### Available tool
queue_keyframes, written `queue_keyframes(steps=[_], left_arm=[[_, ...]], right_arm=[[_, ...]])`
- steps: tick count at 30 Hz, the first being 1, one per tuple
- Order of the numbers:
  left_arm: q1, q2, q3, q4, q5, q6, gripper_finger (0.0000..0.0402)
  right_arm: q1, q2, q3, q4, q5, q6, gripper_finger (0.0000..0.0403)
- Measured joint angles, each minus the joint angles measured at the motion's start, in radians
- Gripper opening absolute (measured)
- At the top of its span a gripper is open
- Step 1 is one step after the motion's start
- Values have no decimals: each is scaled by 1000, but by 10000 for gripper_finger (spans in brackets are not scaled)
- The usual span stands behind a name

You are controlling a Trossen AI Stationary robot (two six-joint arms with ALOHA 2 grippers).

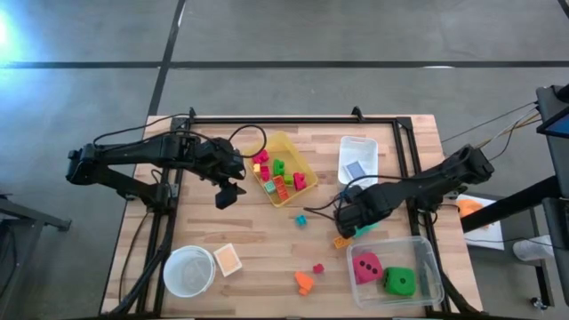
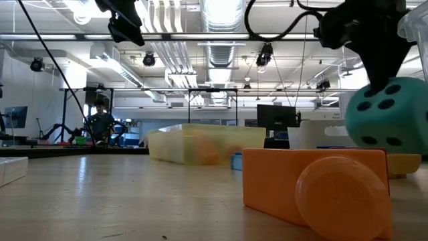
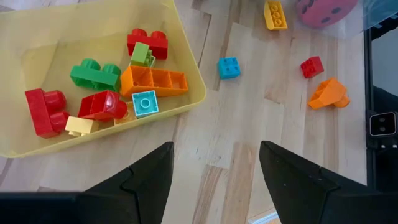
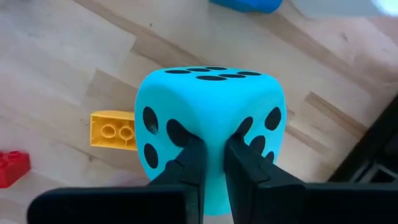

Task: Pick & Place Toys
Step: Put the blue dice into the transparent bin

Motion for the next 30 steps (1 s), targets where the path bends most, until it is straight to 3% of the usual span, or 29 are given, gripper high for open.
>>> queue_keyframes(steps=[14,30], left_arm=[[0,0,0,0,0,0,240],[1,0,0,-1,0,0,240]], right_arm=[[-1,-3,172,-85,82,-87,9],[13,-8,411,-195,92,-200,8]])
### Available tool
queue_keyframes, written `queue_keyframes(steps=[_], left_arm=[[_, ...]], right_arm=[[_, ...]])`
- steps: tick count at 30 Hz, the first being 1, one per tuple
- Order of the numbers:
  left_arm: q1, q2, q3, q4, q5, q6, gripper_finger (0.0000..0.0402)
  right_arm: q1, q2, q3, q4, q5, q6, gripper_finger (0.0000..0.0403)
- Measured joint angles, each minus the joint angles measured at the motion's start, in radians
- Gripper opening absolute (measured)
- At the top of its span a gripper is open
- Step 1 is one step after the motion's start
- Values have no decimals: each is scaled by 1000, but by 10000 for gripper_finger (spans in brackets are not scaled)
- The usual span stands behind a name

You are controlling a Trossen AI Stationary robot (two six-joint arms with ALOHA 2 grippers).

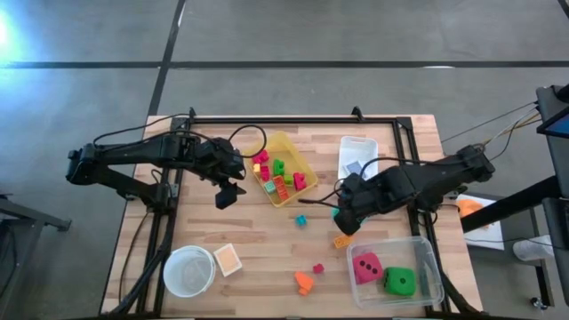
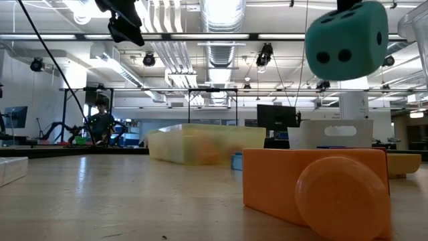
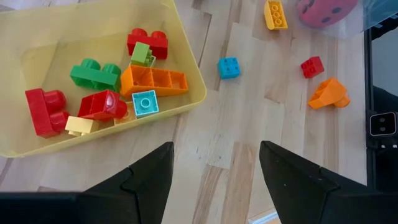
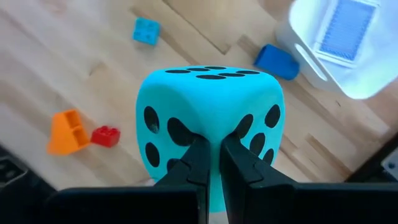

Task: Pick & Place Toys
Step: Put the blue dice into the transparent bin

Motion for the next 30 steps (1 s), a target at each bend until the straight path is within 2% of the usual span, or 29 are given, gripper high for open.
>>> queue_keyframes(steps=[7,17,24,30], left_arm=[[0,0,0,0,0,0,240],[0,0,0,0,0,0,240],[0,0,0,0,0,0,240],[-1,0,0,0,0,0,240]], right_arm=[[36,-26,88,-19,-39,-75,8],[147,-38,214,-23,-163,-168,8],[229,-39,272,-21,-210,-40,8],[313,-39,224,-15,-257,132,8]])
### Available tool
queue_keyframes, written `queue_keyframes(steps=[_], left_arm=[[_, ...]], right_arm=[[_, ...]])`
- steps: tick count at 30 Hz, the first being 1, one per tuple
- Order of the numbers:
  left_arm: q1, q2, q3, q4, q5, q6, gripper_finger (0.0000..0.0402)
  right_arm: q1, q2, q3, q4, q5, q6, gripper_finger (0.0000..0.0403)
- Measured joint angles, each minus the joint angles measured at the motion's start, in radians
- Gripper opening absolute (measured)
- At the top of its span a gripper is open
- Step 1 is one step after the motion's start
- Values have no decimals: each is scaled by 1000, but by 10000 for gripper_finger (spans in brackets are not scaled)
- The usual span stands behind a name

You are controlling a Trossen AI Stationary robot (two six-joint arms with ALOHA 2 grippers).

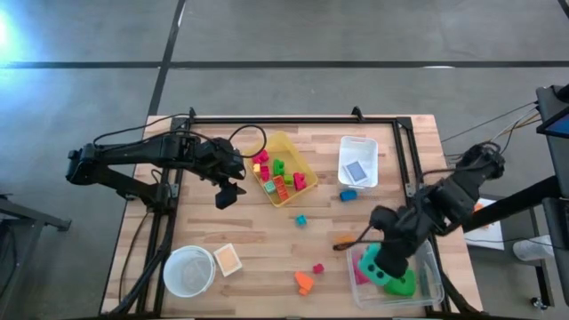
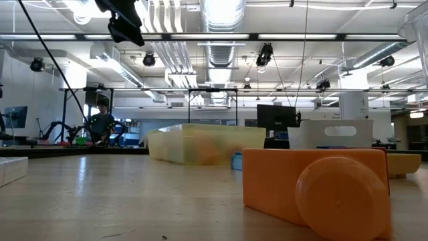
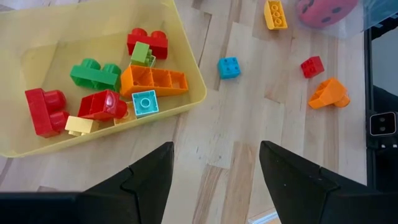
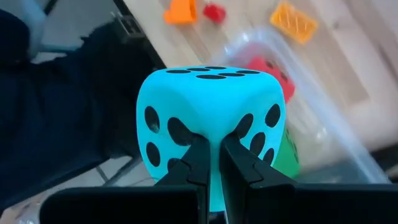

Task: Pick & Place Toys
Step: Put the blue dice into the transparent bin

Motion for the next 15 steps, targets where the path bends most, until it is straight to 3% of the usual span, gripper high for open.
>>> queue_keyframes(steps=[9,15], left_arm=[[0,0,0,0,0,0,240],[0,0,0,0,0,0,240]], right_arm=[[95,6,-100,72,-19,125,8],[128,9,-161,107,-19,127,8]])
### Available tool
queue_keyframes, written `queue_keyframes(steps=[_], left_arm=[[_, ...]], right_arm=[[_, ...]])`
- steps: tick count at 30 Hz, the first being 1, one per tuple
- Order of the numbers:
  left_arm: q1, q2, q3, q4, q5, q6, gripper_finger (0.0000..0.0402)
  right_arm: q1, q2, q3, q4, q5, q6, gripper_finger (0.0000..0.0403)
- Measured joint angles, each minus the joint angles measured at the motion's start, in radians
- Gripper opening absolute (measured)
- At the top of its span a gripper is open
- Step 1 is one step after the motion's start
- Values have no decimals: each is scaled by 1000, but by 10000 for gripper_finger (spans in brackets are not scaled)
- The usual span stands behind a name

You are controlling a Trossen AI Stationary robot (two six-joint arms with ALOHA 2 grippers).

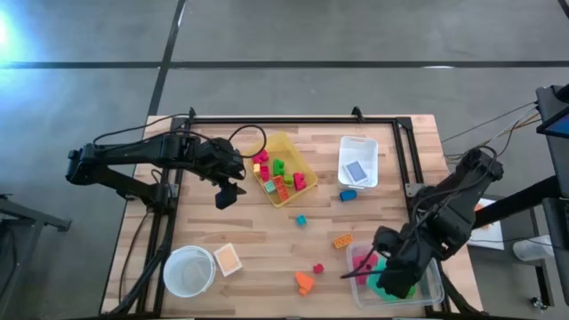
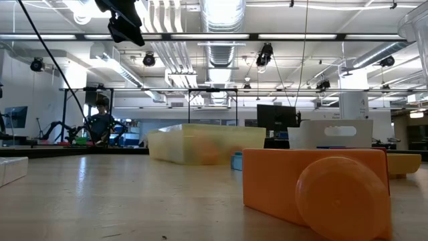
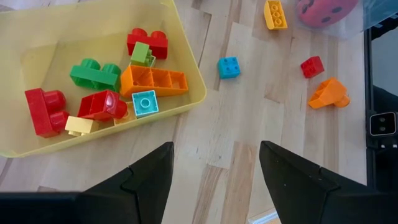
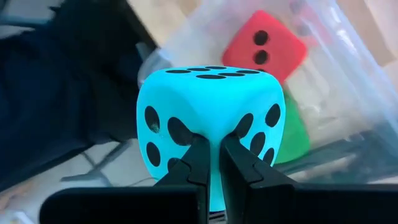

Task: Pick & Place Toys
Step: Put the blue dice into the transparent bin

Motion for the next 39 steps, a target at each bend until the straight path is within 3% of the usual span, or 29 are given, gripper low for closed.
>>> queue_keyframes(steps=[12,39], left_arm=[[0,0,0,0,0,0,240],[1,0,0,0,0,0,240]], right_arm=[[23,0,-157,-5,-16,-7,9],[32,-4,-269,86,6,15,9]])
